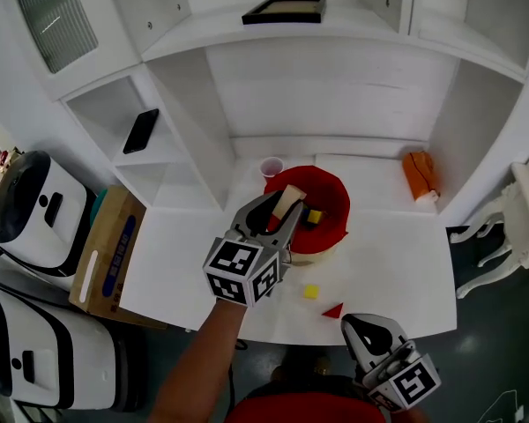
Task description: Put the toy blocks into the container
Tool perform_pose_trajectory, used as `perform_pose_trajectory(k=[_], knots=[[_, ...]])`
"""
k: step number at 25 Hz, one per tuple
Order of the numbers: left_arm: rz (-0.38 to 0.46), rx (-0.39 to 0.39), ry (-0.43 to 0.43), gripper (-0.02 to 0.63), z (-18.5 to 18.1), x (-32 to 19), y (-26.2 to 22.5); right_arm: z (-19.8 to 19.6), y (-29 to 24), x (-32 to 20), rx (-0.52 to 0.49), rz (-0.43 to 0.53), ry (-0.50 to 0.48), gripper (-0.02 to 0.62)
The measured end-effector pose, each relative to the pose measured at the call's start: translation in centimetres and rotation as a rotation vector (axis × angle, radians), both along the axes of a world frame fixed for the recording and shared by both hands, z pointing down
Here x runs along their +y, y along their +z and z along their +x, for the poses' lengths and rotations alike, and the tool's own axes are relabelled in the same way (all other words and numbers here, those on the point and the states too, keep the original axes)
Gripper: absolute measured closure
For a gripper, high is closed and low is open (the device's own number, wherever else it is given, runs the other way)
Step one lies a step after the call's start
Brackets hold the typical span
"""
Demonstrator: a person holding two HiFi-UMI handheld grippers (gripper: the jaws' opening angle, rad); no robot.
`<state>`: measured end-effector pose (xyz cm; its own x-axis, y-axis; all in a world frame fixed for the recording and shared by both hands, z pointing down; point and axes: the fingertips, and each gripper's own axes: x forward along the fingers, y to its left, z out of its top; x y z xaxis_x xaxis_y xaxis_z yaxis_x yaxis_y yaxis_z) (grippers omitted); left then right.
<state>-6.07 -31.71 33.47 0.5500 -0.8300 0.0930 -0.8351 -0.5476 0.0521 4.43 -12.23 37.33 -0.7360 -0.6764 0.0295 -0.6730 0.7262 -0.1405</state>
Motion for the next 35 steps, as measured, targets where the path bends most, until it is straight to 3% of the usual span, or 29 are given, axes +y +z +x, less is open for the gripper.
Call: perform_pose_trajectory(k=[2,5,9,12,18,22,28,35], knots=[[0.005,0.005,0.005,0.388,0.2,0.0,-0.3,0.6,0.4,-0.1,0.014,-0.015,-0.014,0.588],[0.039,0.017,0.0,0.385,0.6,1.1,-1.2,1.5,0.8,-0.7,0.007,-0.024,-0.016,0.586],[0.097,0.057,-0.014,0.558,0.7,4.8,-2.4,1.9,2.5,-1.7,0.058,-0.063,-0.056,0.535],[0.101,0.08,0.0,0.597,0.7,7.8,-2.0,1.3,4.3,-2.3,0.108,-0.095,-0.088,0.498],[0.05,0.112,0.072,0.597,1.3,12.8,0.1,-1.1,10.2,-2.4,0.369,-0.164,-0.217,0.359],[-0.004,0.111,0.132,0.597,2.0,14.8,2.2,-1.1,14.7,-2.7,0.532,-0.203,-0.267,0.333],[-0.056,0.1,0.175,0.597,2.6,16.1,4.4,-0.5,18.7,-3.2,0.657,-0.31,-0.287,0.299],[-0.067,0.095,0.174,0.597,2.3,15.9,4.8,-1.1,20.7,-3.0,0.737,-0.348,-0.342,0.296]])
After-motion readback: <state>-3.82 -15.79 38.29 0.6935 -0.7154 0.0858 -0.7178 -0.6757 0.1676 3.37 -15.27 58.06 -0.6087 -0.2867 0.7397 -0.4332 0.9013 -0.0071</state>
